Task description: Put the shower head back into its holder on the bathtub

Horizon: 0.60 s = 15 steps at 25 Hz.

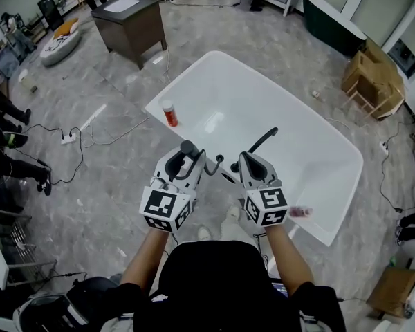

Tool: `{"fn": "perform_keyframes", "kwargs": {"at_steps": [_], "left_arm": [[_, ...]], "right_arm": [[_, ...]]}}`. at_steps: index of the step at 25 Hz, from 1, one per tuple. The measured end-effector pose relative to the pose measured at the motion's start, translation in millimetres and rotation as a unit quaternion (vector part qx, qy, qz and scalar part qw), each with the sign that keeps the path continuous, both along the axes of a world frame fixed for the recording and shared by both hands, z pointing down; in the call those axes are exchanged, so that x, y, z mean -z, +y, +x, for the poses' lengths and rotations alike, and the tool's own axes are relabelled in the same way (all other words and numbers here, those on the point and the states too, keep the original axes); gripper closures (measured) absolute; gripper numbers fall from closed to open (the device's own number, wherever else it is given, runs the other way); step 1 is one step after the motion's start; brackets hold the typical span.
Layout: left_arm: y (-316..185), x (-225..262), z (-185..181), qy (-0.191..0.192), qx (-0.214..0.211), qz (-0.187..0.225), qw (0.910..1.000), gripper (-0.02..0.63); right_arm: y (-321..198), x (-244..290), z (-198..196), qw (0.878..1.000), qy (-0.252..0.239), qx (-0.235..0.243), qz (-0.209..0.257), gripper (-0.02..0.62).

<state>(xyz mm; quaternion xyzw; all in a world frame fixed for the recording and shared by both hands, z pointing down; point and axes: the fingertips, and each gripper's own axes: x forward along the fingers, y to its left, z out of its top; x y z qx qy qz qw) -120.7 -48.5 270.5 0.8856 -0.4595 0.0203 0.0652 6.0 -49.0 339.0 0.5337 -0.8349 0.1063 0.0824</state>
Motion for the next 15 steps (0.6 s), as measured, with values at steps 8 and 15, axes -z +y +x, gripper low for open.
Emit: {"fn": "perform_keyframes", "kwargs": {"at_steps": [8, 15], "left_arm": [[-48.0, -26.9, 21.5, -0.018, 0.021, -0.022, 0.9994, 0.459], [-87.9, -37.9, 35.7, -0.016, 0.039, -0.031, 0.9986, 0.459]], "right_arm": [[-48.1, -20.6, 20.7, 0.999, 0.003, 0.026, -0.023, 0.574], [-93.7, -37.6, 32.6, 0.998, 0.005, 0.049, -0.039, 0.574]]}}
